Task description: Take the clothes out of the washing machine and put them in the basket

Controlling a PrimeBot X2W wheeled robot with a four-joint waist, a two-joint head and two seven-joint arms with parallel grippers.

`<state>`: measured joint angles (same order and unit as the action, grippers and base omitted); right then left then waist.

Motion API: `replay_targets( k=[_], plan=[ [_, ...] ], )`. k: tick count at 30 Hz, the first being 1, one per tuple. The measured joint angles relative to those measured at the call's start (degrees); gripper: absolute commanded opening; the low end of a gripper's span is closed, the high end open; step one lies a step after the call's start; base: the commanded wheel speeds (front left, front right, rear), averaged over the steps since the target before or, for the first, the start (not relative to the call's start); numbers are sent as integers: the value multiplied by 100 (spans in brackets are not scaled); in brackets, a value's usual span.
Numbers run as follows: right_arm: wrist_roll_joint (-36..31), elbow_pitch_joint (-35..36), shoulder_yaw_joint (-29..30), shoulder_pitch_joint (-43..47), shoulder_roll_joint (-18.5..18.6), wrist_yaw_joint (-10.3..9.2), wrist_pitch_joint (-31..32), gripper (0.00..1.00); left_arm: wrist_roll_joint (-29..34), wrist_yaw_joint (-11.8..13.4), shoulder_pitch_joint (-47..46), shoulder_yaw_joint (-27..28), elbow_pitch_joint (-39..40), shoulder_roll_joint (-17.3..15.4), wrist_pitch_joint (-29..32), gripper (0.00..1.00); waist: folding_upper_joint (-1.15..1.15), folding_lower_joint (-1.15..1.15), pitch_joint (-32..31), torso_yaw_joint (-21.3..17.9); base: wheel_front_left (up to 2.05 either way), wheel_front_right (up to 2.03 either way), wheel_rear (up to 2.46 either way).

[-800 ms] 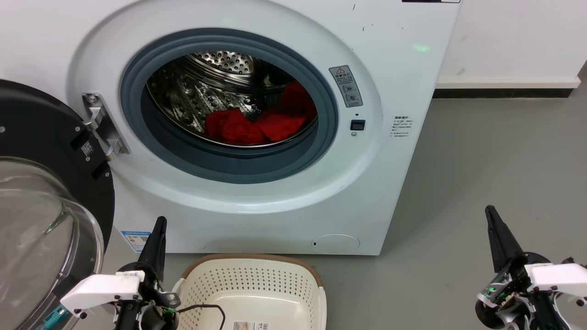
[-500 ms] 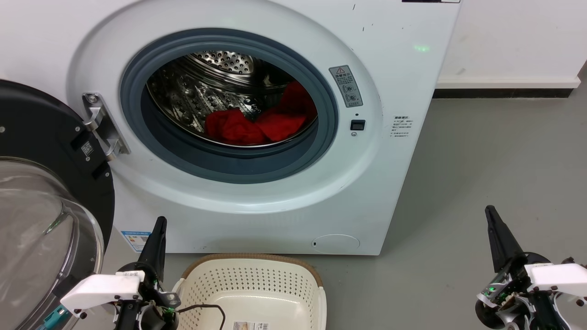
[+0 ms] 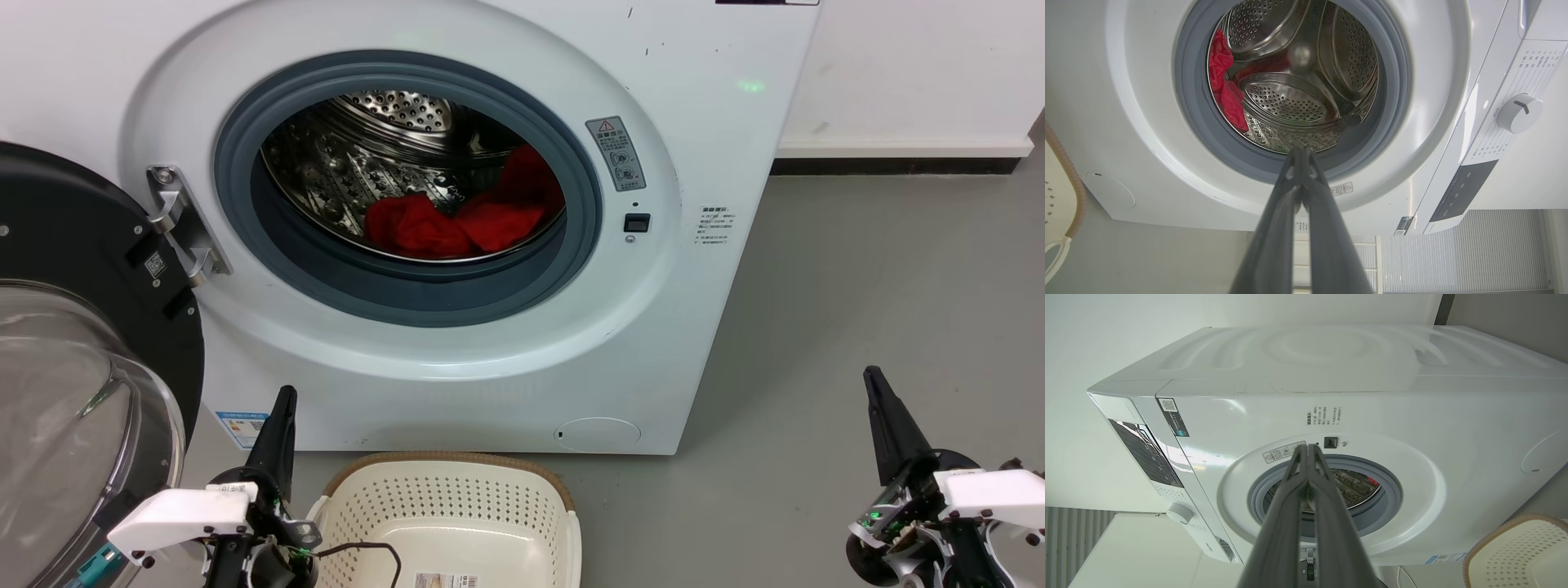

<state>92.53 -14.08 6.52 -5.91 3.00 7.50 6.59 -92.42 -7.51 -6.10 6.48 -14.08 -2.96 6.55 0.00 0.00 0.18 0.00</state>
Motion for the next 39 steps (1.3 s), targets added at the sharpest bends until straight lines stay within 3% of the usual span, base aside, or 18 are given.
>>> replay_targets(
  k=[25,26,27,28,29,39],
  plan=[
    [0,0,0,0,0,0,0,0,0,0,0,0,0,0,0,0,0,0,0,0,0,0,0],
    [0,0,0,0,0,0,0,100,0,0,0,0,0,0,0,100,0,0,0,0,0,0,0],
    [1,-8,0,4,0,0,0,100,0,1,4,-1,-11,1,0,100,0,0,0,0,0,0,0],
    [2,-44,-1,26,0,0,-1,0,-1,1,20,-9,-47,2,-2,0,0,0,0,0,0,0,0],
    [2,-94,-5,65,-1,-1,-1,100,-1,1,63,-15,-91,8,-10,100,0,0,0,0,0,0,0],
    [-252,-199,-20,273,-5,-1,-208,100,235,16,276,-13,-132,25,-218,100,0,0,5,-1,0,0,0]
  ],
)
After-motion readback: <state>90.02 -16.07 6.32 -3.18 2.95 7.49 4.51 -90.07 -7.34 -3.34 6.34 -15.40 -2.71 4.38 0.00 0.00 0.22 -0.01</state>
